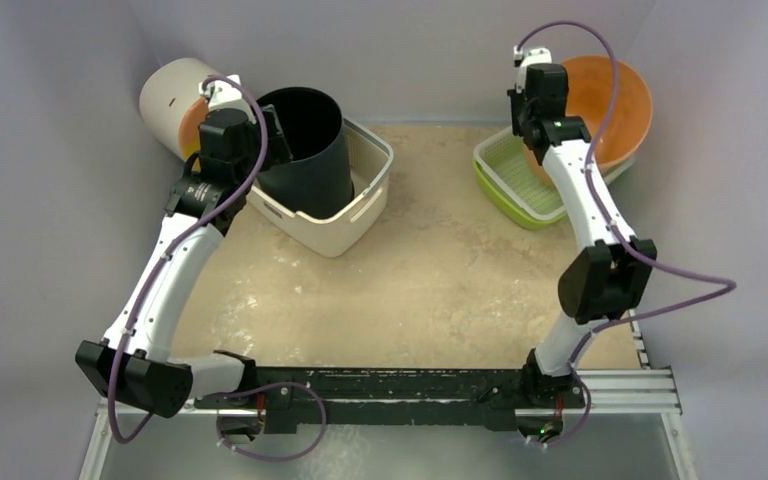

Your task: Turn the large container upside down

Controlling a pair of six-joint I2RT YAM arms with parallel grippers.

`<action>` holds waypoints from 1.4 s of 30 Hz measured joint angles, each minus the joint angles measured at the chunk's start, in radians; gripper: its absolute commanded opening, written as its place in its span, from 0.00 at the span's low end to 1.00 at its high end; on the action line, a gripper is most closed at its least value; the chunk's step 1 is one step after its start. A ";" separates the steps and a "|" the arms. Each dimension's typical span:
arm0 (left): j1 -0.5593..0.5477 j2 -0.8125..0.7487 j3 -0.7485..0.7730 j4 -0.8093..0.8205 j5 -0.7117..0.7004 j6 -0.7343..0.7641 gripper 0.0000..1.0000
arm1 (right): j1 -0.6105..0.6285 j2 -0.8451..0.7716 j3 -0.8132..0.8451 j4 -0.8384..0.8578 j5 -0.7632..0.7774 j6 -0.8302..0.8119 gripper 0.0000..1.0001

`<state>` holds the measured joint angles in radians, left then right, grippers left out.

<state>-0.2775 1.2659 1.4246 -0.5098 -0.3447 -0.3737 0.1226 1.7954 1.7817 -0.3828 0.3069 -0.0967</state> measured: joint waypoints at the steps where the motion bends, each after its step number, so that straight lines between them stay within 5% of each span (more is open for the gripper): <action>1: 0.000 -0.002 -0.001 0.000 -0.001 0.000 0.77 | 0.006 -0.034 0.002 -0.012 -0.003 0.000 0.00; 10: 0.000 -0.014 -0.005 0.016 -0.007 0.000 0.77 | 0.118 -0.228 0.124 -0.122 -0.072 0.013 0.00; 14: 0.000 -0.014 -0.005 0.014 -0.013 0.000 0.77 | 0.169 -0.270 0.121 -0.195 -0.220 0.056 0.00; 42: 0.000 -0.043 -0.016 0.005 -0.038 -0.001 0.77 | 0.241 -0.426 -0.339 -0.311 -1.212 0.223 0.00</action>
<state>-0.2775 1.2232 1.4090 -0.5049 -0.3828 -0.3748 0.3641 1.3697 1.4425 -0.6933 -0.9051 0.1261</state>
